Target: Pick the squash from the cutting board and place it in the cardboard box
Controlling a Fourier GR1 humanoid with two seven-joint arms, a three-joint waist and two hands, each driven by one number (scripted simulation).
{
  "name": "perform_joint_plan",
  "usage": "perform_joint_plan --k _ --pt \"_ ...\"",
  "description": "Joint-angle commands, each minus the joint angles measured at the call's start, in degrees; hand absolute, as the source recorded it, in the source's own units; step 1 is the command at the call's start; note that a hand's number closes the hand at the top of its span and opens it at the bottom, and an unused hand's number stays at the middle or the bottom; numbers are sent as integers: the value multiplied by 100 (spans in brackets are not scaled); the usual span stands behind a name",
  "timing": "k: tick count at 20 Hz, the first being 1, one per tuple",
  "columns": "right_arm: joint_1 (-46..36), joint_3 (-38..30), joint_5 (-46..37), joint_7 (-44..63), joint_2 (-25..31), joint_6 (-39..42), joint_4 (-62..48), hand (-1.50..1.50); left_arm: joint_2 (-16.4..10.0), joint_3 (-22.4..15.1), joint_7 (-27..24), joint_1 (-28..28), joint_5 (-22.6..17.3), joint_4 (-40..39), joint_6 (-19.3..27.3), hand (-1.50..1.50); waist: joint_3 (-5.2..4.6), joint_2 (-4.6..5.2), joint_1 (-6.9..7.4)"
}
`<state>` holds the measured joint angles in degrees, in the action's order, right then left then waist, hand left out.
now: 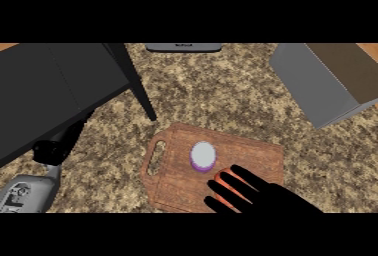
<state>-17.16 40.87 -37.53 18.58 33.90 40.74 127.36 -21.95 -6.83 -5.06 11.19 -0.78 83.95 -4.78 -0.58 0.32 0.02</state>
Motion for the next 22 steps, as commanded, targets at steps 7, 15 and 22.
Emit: perform_joint_plan --k 7,15,22 --pt "-28 461 -1126 203 -815 -133 -571 -150 206 39 -17 225 292 164 -26 0 57 -36 10" --pt "11 428 -1760 -224 -840 -327 -1214 -150 67 389 -63 247 129 122 -402 0 58 -32 13" --pt "97 386 -2150 -901 -1030 -911 -1926 -150 305 403 100 325 242 177 -384 0 60 -31 12"
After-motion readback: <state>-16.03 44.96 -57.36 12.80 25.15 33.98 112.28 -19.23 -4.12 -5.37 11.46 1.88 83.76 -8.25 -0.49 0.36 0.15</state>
